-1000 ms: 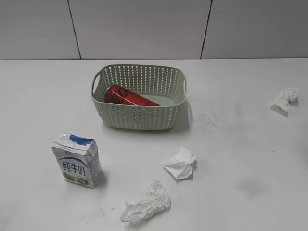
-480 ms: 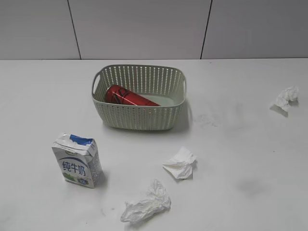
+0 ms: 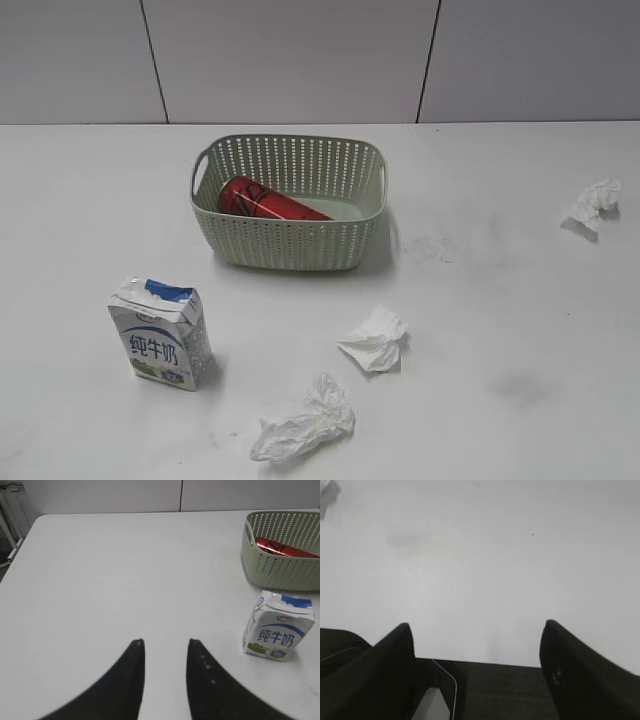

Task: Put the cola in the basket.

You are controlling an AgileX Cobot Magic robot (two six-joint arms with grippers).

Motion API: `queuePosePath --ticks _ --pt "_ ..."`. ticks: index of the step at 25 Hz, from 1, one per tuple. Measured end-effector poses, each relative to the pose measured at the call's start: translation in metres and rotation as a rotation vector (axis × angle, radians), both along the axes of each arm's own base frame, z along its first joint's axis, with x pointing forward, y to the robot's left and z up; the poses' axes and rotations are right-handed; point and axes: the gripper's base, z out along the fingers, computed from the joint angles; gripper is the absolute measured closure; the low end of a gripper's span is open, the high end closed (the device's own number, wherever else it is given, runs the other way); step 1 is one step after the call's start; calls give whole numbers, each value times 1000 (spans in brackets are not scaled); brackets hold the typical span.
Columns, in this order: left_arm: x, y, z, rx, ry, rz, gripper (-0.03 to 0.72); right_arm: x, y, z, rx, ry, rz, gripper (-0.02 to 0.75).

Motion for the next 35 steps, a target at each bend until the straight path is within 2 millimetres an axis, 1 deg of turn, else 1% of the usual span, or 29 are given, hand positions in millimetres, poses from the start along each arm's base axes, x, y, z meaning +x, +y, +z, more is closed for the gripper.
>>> queuePosePath --ticks 7,11,21,35 --pt "0 0 0 0 0 0 457 -34 -3 11 20 -214 0 147" --pt "0 0 0 0 0 0 457 -50 -5 15 29 -314 1 147" --pt "0 0 0 0 0 0 458 -82 -8 17 47 -510 1 148" --pt "0 0 0 0 0 0 458 -84 -8 17 48 -526 1 148"
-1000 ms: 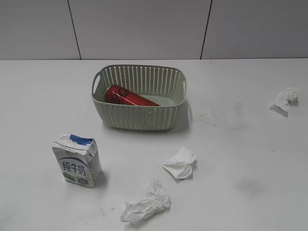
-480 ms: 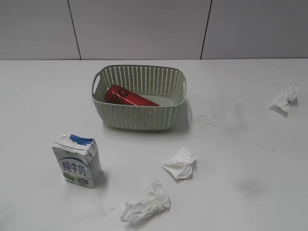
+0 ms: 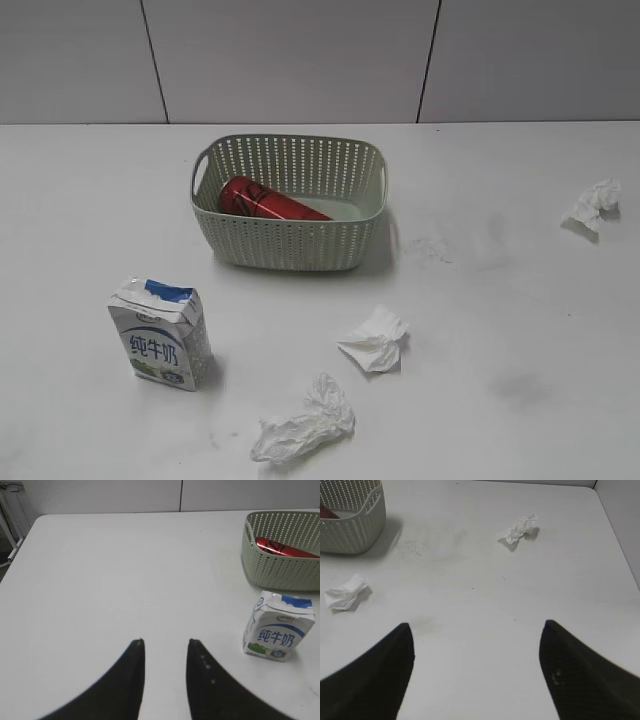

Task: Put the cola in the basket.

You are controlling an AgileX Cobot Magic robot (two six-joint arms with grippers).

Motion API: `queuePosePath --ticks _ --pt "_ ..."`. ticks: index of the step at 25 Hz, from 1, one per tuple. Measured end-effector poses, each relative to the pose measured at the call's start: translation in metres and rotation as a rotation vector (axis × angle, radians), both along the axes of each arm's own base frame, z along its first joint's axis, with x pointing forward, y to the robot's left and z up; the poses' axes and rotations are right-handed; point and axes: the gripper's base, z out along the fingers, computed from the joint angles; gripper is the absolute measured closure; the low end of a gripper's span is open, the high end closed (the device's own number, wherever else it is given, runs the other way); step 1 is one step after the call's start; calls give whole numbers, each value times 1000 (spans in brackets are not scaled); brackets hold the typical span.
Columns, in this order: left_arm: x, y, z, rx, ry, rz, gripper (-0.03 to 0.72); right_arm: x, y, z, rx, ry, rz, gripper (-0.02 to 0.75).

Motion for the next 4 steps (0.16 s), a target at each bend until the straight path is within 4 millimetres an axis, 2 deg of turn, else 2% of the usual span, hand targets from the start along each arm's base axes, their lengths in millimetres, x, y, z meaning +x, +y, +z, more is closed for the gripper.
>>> queuePosePath --ticks 4 --pt "0 0 0 0 0 0 458 0 0 0 0 0 0 148"
